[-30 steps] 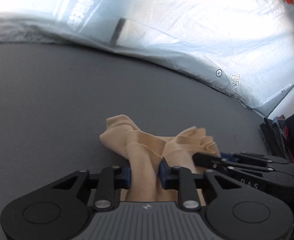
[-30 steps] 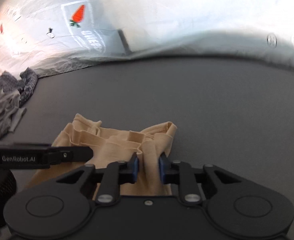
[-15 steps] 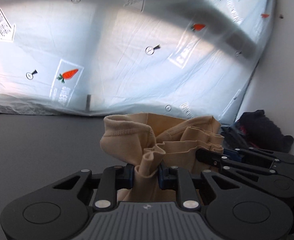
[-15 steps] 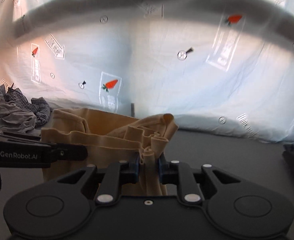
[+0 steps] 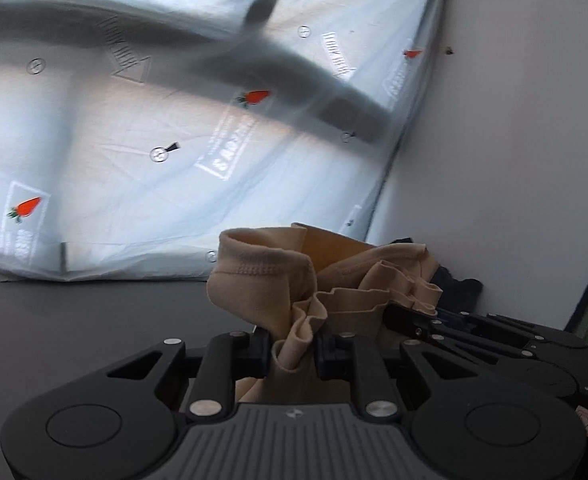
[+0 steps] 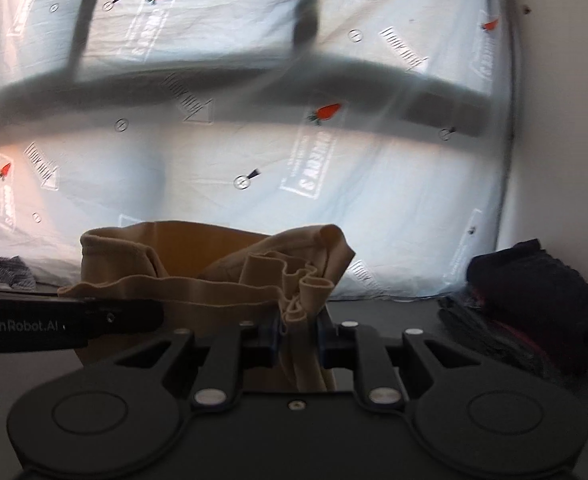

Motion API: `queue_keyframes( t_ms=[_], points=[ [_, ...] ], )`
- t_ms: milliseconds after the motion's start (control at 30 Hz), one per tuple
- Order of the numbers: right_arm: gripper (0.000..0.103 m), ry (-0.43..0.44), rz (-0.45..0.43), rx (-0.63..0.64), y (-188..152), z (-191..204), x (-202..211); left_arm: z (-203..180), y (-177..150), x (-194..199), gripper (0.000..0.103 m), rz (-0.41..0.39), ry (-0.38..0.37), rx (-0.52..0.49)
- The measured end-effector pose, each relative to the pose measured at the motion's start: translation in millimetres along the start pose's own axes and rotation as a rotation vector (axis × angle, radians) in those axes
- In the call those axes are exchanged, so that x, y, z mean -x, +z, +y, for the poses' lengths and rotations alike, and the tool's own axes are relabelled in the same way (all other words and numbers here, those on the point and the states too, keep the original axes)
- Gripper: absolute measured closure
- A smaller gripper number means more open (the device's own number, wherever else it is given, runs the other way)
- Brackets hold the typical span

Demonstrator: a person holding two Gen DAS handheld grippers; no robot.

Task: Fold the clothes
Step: 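Carry the bundle with both grippers onto the dark clothes stack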

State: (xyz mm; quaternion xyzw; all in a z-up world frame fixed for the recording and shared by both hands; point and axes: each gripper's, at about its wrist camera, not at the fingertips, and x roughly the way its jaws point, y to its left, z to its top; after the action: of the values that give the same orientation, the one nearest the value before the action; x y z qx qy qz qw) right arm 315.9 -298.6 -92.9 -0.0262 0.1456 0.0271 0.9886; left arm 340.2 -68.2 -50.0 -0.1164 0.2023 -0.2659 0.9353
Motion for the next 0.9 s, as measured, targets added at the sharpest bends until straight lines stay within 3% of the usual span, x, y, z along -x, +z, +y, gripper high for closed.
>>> queue_keyframes(
  t_ms=[167,300,533,733,900],
  points=[
    [0.085,-0.067,-0.076,-0.074,-4,-103,10,-88,-6,-54,0.082,-0.025,-0.092,-0.041],
    [0.085,-0.056,-0.159,-0.027,-7,-202,15,-169,-14,-105,0.082,-0.063,-0.133,-0.039],
    [0.084,-0.083,-0.203,-0.003,11,-360,36,-291,-18,-207,0.082,-0.052,-0.236,-0.014],
    [0.084,-0.093,-0.237,0.03,31,-469,15,-362,-4,-287,0.082,-0.062,-0.347,-0.035],
    [0.084,-0.044,-0.292,0.077,50,-531,-37,-378,5,-349,0.082,-0.081,-0.364,-0.063]
  ],
)
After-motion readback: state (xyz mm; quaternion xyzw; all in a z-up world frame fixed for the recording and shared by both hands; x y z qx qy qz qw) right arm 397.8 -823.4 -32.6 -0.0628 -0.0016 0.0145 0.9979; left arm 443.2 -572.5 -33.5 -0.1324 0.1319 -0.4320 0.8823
